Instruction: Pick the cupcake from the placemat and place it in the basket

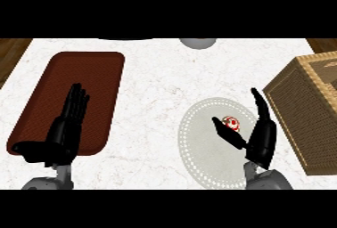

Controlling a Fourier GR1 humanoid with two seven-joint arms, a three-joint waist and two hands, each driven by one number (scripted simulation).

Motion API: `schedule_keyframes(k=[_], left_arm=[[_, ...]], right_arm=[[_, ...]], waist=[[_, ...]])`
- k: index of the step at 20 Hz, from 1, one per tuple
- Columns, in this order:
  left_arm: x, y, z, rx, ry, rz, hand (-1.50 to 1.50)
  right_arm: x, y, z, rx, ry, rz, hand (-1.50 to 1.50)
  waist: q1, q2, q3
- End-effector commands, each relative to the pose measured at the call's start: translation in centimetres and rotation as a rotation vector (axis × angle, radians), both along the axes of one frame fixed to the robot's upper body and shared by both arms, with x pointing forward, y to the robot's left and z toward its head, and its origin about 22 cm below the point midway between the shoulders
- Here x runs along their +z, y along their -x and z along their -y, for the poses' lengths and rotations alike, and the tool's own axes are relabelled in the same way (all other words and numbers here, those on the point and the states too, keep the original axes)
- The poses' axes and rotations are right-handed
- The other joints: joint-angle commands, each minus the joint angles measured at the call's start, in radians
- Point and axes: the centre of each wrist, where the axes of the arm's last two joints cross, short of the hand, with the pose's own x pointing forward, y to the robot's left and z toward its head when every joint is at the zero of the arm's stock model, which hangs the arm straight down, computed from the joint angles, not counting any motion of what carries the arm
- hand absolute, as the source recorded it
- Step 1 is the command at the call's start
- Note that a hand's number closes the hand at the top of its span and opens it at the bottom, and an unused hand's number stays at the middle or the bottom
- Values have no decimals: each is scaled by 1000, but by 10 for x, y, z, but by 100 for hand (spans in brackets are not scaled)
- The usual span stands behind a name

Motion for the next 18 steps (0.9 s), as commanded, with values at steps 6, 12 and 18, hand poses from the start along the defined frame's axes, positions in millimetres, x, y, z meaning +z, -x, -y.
schedule_keyframes(k=[6, 12, 18], left_arm=[[-2, 6, -7, 34, -7, -19, 0], [-1, 5, -6, 13, -13, -17, 0], [0, 10, 6, -12, 3, -15, 0]], right_arm=[[-4, -5, 52, -195, 248, -448, -150], [59, -20, 8, -116, 281, -656, -150], [137, -25, -38, -113, 268, -744, -150]], waist=[[-26, -16, -11], [-7, -18, -4], [11, -9, 5]])
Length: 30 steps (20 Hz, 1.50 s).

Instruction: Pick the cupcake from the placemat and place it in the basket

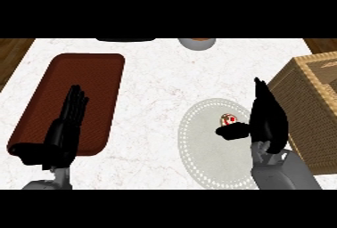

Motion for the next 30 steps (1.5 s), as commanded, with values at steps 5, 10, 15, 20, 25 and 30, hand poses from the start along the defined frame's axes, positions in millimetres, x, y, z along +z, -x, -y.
schedule_keyframes(k=[5, 10, 15, 20, 25, 30], left_arm=[[3, 3, 6, 2, 5, -1, 0], [2, 15, -4, 13, -6, 12, 0], [3, -1, -4, 2, 2, 25, 0], [10, -2, -2, -6, 8, 11, 0], [-3, 8, 20, -15, 1, 32, 0], [17, 10, 1, -5, -3, 28, 0]], right_arm=[[46, -9, -25, -131, 105, -232, -150], [43, -11, -21, -172, 115, -281, -150], [56, -14, -31, -174, 78, -272, -150], [30, 10, -21, -169, 55, -260, -150], [23, 2, -34, -158, 75, -228, -150], [18, 4, -32, -199, 107, -265, -150]], waist=[[1, 7, 5], [7, 7, 7], [2, 17, 8], [2, 18, 10], [13, 20, 10], [16, 17, 10]])
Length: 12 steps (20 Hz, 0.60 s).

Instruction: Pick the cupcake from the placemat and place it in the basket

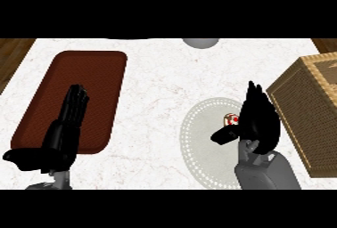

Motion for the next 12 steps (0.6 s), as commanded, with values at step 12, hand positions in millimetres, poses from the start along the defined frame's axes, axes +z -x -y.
schedule_keyframes(k=[12], left_arm=[[-5, 3, 0, -23, -5, -14, 0]], right_arm=[[-35, -2, -12, -189, 32, -133, -150]], waist=[[4, 1, 0]])
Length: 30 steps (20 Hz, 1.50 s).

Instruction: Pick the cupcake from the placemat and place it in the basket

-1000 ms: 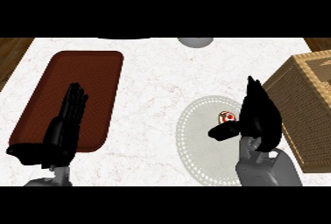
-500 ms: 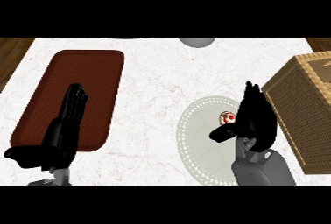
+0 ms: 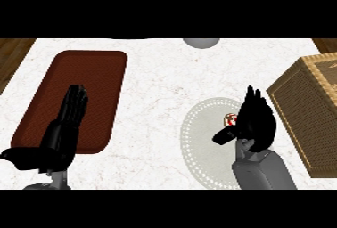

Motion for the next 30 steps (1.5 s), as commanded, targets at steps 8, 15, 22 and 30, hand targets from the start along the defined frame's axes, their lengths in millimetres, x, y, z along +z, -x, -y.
schedule_keyframes(k=[8, 15, 22, 30], left_arm=[[-6, -8, 14, 0, -11, -1, 0], [0, -1, -11, 0, -7, 5, 0], [6, 4, 17, 0, 4, 7, 0], [-13, -4, 21, -6, -5, 1, 0]], right_arm=[[-25, -16, -4, -172, -31, -113, -150], [-16, -6, 7, -147, -66, -120, -150], [-44, -8, 9, -160, -57, -123, -150], [-70, -6, 15, -179, -81, -136, -150]], waist=[[0, 2, 0], [-2, -1, 0], [1, -1, 1], [-4, 0, 0]])
